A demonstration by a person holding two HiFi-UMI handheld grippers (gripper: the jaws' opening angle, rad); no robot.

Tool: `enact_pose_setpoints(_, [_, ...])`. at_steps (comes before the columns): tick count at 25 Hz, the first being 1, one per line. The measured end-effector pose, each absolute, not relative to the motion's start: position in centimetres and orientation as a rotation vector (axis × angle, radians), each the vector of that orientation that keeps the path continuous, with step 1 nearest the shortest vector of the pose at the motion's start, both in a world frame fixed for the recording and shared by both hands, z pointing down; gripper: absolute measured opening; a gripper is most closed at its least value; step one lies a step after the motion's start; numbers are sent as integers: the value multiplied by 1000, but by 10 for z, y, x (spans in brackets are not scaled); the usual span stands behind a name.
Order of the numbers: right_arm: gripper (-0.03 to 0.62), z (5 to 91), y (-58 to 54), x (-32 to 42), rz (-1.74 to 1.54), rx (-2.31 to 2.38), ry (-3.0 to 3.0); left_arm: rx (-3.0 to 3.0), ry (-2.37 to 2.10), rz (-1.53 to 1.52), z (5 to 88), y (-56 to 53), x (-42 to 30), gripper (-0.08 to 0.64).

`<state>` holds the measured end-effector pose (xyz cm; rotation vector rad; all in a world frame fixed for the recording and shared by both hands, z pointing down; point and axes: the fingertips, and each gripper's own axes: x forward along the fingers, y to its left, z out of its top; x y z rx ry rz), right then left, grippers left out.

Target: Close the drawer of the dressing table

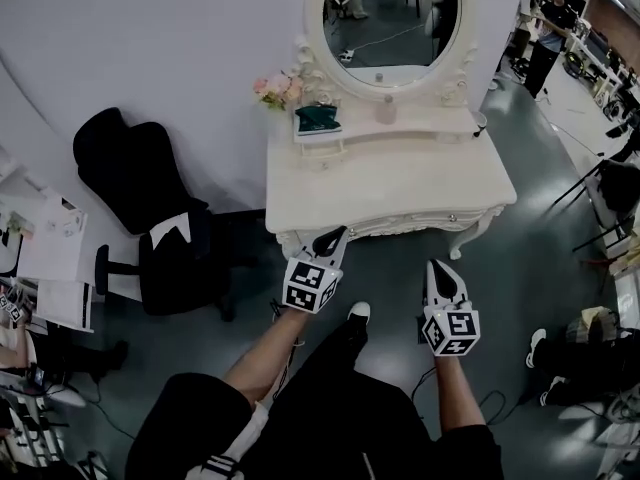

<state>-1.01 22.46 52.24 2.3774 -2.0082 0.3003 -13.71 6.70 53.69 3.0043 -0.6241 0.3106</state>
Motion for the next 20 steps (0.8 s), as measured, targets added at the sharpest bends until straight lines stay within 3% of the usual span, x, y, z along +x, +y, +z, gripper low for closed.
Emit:
enact_pose_setpoints(11, [0,499,57,137,284,2334,-2030,2990,-636,283,520,-95,13,8])
enact_pose_setpoints(20, [0,501,-29,201,293,2270,-2091,2971,-685,279,517,-167,75,8])
